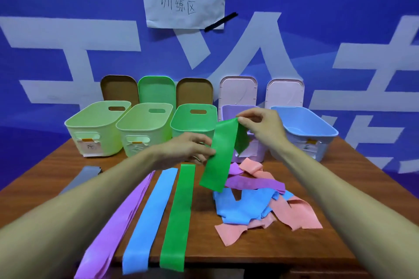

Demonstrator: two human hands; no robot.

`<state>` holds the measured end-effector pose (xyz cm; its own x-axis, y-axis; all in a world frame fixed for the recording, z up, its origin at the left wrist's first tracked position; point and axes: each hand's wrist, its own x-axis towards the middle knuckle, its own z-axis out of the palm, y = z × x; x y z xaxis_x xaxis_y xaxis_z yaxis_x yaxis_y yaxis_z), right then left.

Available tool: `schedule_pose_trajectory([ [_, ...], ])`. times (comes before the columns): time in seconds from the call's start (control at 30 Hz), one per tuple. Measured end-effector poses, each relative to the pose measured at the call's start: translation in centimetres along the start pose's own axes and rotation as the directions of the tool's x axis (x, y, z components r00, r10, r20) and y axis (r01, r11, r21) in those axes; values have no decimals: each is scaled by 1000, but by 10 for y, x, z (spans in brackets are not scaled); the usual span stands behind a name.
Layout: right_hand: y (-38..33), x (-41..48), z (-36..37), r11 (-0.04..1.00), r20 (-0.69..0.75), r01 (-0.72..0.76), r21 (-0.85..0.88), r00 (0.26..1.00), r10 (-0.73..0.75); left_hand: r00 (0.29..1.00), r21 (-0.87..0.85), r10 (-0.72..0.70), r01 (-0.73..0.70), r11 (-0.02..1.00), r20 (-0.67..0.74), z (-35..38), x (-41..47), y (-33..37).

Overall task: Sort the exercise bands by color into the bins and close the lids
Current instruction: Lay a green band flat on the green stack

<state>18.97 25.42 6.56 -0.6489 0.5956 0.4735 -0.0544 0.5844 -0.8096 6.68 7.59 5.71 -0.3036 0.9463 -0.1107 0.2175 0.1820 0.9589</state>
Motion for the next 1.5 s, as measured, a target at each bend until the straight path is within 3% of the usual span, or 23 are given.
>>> schedule_pose_trajectory([
  [0.07, -5, -5, 10, 998, 47, 5, 63, 999, -8, 995, 84, -82, 78, 993, 49, -7, -10, -4],
  [0.17, -13, -13, 24, 982, 119, -26, 188, 993, 4, 979, 128, -155, 171, 977, -130, -13, -12, -14],
  [0.23, -20, -20, 33, 957, 158, -71, 282, 987, 26, 944, -26, -180, 180, 983, -277, -16, -10, -19],
  [0.33, -25, -28, 44, 942, 208, -92, 322, 978, 25, 921, -394, -275, 153, 906, -275, -18, -10, -18],
  [0.43, -27, -35, 51, 938, 267, -103, 330, 964, 12, 917, -545, -284, 93, 833, -279, -14, -10, -14],
  [0.5, -27, -40, 53, 931, 310, -136, 338, 950, 26, 894, -588, -249, -19, 809, -371, -8, -10, -11],
  [0.6, -26, -46, 53, 953, 350, -153, 262, 935, 53, 819, -518, -170, -173, 838, -549, -7, -11, -11],
  [0.73, -22, -45, 52, 986, 197, -153, 67, 971, 137, 809, -333, 7, -250, 909, -588, -8, -20, -7],
  [0.8, -28, -39, 55, 952, 219, -281, 121, 943, 251, 831, -267, 88, -274, 924, -549, -10, -26, -6],
  [0.87, -36, -32, 60, 862, 360, -444, 243, 867, 345, 848, -203, 145, -283, 937, -510, -12, -32, -6],
  [0.9, -40, -30, 63, 814, 422, -498, 299, 834, 356, 853, -171, 166, -283, 944, -495, -14, -35, -7],
  [0.97, -43, -26, 70, 792, 443, -491, 364, 839, 316, 858, -124, 199, -289, 949, -473, -16, -41, -9],
  [1.07, -50, -22, 77, 794, 368, -411, 448, 894, 255, 848, -144, 197, -303, 942, -493, -21, -53, -13],
  [1.23, -76, -19, 83, 745, 386, -370, 555, 908, 164, 897, -292, 123, -265, 919, -425, -26, -65, -38],
  [1.33, -89, -18, 88, 671, 392, -385, 634, 907, 150, 933, -114, 90, -137, 984, -347, -20, -68, -62],
  [1.5, -97, -12, 91, 538, 383, -418, 732, 906, 182, 969, 107, 18, 9, 994, -246, -6, -79, -92],
])
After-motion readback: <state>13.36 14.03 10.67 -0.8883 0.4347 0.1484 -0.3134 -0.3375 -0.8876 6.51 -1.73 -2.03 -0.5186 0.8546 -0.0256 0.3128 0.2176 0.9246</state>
